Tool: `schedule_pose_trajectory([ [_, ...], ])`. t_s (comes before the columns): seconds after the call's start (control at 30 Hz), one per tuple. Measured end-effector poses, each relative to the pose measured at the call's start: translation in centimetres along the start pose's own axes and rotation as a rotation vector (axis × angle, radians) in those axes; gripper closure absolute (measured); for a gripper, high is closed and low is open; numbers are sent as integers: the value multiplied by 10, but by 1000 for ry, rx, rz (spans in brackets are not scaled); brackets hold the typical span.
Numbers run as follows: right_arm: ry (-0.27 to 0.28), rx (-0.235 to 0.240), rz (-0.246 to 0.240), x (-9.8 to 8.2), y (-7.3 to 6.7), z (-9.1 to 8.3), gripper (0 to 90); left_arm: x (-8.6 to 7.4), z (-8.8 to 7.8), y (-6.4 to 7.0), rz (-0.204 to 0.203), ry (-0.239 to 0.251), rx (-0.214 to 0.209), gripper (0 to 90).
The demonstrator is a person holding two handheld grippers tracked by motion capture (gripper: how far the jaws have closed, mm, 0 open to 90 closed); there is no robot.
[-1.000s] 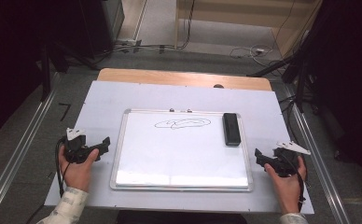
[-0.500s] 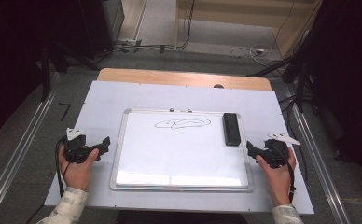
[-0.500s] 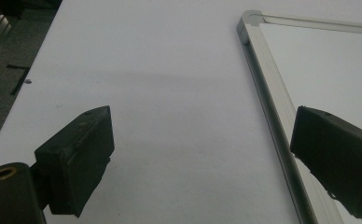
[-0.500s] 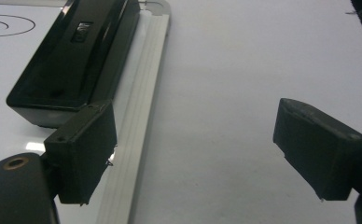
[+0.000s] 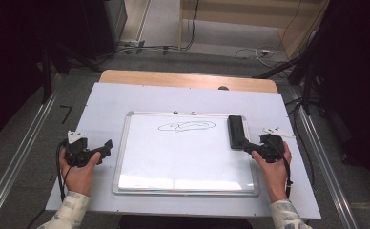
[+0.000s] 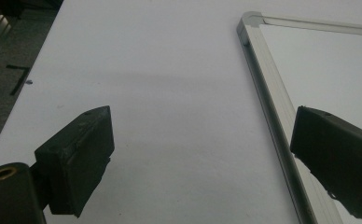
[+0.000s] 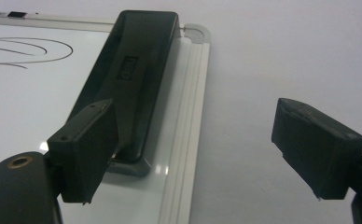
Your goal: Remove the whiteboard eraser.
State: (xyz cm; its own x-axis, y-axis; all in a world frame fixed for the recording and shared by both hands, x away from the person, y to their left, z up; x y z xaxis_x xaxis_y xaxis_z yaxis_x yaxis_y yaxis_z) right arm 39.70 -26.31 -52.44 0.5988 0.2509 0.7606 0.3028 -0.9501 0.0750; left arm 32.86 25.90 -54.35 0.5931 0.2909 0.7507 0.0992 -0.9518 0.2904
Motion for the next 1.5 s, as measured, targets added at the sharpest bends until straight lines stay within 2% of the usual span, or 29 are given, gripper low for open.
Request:
schedule_pose_trajectory([
  [0.5, 1, -9, 7, 23, -18, 22, 167, 0, 0, -1, 0, -5, -1, 67],
  [1.0, -5, -39, -37, 41, -33, 39, 175, 0, 0, -1, 0, -4, -5, 67],
  [1.13, -18, -63, -22, 43, -32, 48, 219, 0, 0, -1, 3, -6, -6, 67],
  [1.5, -48, -79, -4, 42, -39, 60, 320, 1, 0, -1, -2, -4, -7, 67],
])
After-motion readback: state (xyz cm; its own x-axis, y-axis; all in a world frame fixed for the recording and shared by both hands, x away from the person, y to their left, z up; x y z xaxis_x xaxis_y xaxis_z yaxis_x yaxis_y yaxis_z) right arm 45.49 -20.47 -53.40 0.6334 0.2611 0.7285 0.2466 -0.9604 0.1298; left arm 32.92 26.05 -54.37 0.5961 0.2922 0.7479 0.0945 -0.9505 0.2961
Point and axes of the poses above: each handheld gripper's, and its own axes: z roughly forward along the jaws, x roughly out of its top, y roughly to its right, the point moved 8 cm from there along z, roughly forward along the jaws, and after that the axes turned 8 degrees about -z, right-handed, at the moved point
